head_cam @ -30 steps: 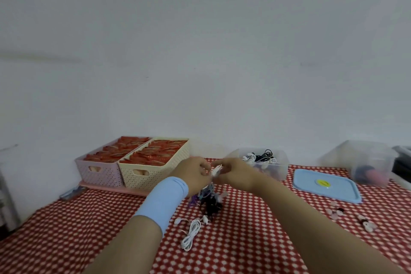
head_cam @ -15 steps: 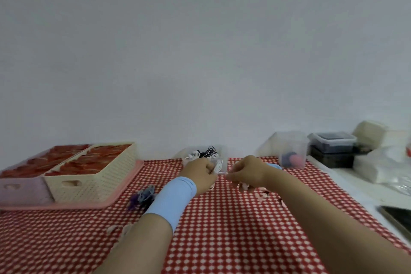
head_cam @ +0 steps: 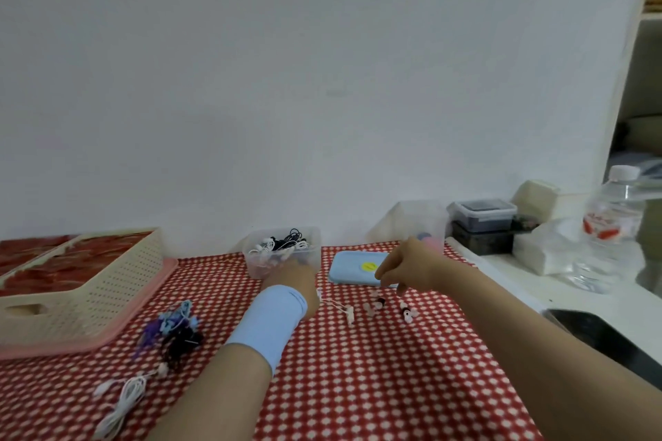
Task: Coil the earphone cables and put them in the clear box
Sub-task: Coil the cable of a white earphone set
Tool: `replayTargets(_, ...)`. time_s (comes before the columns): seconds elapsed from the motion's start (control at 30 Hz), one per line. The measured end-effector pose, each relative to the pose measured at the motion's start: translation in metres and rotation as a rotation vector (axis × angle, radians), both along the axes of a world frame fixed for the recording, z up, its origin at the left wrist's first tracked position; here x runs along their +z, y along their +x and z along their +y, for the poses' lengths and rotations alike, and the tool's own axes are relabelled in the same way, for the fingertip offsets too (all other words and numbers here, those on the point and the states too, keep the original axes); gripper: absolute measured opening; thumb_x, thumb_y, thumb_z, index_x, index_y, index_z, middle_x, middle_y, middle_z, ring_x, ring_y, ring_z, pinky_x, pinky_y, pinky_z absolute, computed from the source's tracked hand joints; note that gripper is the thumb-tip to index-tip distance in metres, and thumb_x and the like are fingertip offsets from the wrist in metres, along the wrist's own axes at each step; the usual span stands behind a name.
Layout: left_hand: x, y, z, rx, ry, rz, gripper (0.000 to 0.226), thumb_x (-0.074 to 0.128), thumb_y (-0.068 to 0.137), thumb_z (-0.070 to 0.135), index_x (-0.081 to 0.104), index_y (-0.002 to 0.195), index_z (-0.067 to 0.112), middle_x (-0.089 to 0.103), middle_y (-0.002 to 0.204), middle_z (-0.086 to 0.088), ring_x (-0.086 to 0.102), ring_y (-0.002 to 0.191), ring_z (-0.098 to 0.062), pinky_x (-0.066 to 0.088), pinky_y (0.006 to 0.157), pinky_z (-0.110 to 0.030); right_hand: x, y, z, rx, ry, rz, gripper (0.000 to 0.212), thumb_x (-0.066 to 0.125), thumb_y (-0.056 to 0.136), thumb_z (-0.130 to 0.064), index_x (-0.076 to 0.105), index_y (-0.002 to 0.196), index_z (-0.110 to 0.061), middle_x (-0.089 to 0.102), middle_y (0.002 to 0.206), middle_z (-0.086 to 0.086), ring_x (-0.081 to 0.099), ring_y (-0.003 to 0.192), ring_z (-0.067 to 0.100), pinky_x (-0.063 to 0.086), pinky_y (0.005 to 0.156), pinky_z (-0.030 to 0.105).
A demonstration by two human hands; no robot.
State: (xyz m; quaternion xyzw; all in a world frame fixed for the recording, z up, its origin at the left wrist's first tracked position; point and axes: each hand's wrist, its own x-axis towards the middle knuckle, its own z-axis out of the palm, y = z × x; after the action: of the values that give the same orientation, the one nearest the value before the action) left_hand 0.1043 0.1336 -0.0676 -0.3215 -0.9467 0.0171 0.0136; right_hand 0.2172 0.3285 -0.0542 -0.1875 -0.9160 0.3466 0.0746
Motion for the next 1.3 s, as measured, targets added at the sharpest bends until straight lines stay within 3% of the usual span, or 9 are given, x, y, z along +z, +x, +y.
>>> replayTargets(0.13, 0.004, 0.013, 0.016, -0.223, 0.219, -0.177, 0.031, 0.056, 0.096, 0.02, 0.067, 0.122, 0.033, 0.062, 0.131, 0.008, 0.059, 0.115, -0.014, 0.047, 0.101, -0.031, -0.011, -0.004, 0.006, 0.012, 0.049, -0.037, 0.021, 0.078, 0.082, -0.012, 0.076, 0.071, -0.029, 0.076, 0.087, -0.003, 0.075, 0.072, 0.02, 0.063, 0.073, 0.03)
replayTargets(0.23, -0.005, 0.018, 0.025, -0.28, 0.161, -0.254, 0.026, 0.061, 0.092, 0.018, 0.073, 0.112, 0.029, 0.067, 0.122, 0.009, 0.063, 0.107, -0.013, 0.049, 0.097, -0.028, -0.016, -0.006, 0.012, -0.025, 0.116, -0.05, 0.01, 0.076, 0.084, -0.017, 0.08, 0.083, -0.027, 0.077, 0.093, -0.004, 0.072, 0.08, 0.018, 0.061, 0.083, 0.033)
replayTargets(0.43, -0.026, 0.009, 0.019, -0.252, 0.309, -0.346, 0.021, 0.072, 0.085, 0.026, 0.076, 0.106, 0.027, 0.069, 0.114, 0.01, 0.062, 0.101, -0.008, 0.047, 0.094, -0.024, -0.02, -0.004, 0.018, -0.073, 0.193, -0.267, 0.022, 0.075, 0.083, -0.023, 0.075, 0.103, -0.013, 0.075, 0.094, 0.006, 0.074, 0.079, 0.021, 0.063, 0.076, 0.037)
replayTargets(0.6, -0.034, 0.01, 0.011, -0.29, 0.41, -0.349, 0.029, 0.082, 0.075, 0.032, 0.074, 0.102, 0.029, 0.061, 0.103, 0.012, 0.057, 0.082, 0.0, 0.049, 0.08, -0.021, -0.024, -0.008, 0.011, -0.089, 0.082, -0.361, 0.035, 0.081, 0.08, -0.019, 0.069, 0.11, -0.007, 0.075, 0.096, 0.008, 0.075, 0.083, 0.019, 0.064, 0.076, 0.034)
replayTargets(0.8, -0.039, 0.005, -0.001, -0.289, 0.526, -0.432, 0.026, 0.075, 0.084, 0.017, 0.075, 0.109, 0.026, 0.071, 0.104, 0.013, 0.063, 0.088, 0.004, 0.049, 0.088, -0.015, -0.023, -0.012, -0.004, -0.074, 0.047, -0.222, 0.02, 0.073, 0.083, -0.016, 0.077, 0.102, -0.013, 0.074, 0.098, 0.005, 0.071, 0.078, 0.016, 0.063, 0.071, 0.028)
replayTargets(0.87, -0.043, 0.003, -0.007, -0.27, 0.631, -0.481, 0.022, 0.071, 0.088, 0.014, 0.075, 0.105, 0.027, 0.072, 0.095, 0.013, 0.065, 0.081, 0.002, 0.053, 0.082, -0.015, -0.022, -0.011, -0.013, -0.043, -0.014, -0.183, 0.016, 0.07, 0.087, -0.013, 0.08, 0.098, -0.019, 0.073, 0.096, 0.0, 0.066, 0.075, 0.013, 0.058, 0.062, 0.022)
replayTargets(1.0, -0.045, -0.001, -0.017, -0.244, 0.803, -0.579, 0.02, 0.063, 0.094, 0.013, 0.074, 0.096, 0.029, 0.07, 0.071, 0.008, 0.063, 0.062, -0.004, 0.054, 0.065, -0.017, -0.027, -0.015, -0.031, -0.054, -0.138, -0.09, 0.02, 0.066, 0.088, -0.013, 0.082, 0.088, -0.025, 0.076, 0.09, 0.0, 0.066, 0.074, 0.016, 0.058, 0.067, 0.027)
replayTargets(1.1, -0.041, 0.0, -0.021, -0.232, 0.854, -0.583, 0.018, 0.058, 0.098, 0.023, 0.075, 0.099, 0.028, 0.065, 0.065, 0.007, 0.056, 0.055, -0.004, 0.049, 0.061, -0.017, -0.034, -0.015, -0.046, -0.097, -0.318, -0.001, 0.016, 0.07, 0.087, -0.025, 0.081, 0.086, -0.014, 0.073, 0.075, 0.002, 0.053, 0.055, 0.014, 0.042, 0.046, 0.024)
replayTargets(1.3, -0.039, 0.006, -0.027, -0.156, 0.886, -0.619, 0.033, 0.05, 0.101, 0.034, 0.073, 0.086, 0.016, 0.063, 0.063, 0.002, 0.054, 0.054, -0.01, 0.048, 0.054, -0.02, -0.043, -0.011, -0.059, -0.031, -0.525, 0.169, 0.013, 0.074, 0.09, -0.025, 0.079, 0.097, -0.015, 0.078, 0.089, 0.002, 0.048, 0.052, 0.009, 0.036, 0.043, 0.021)
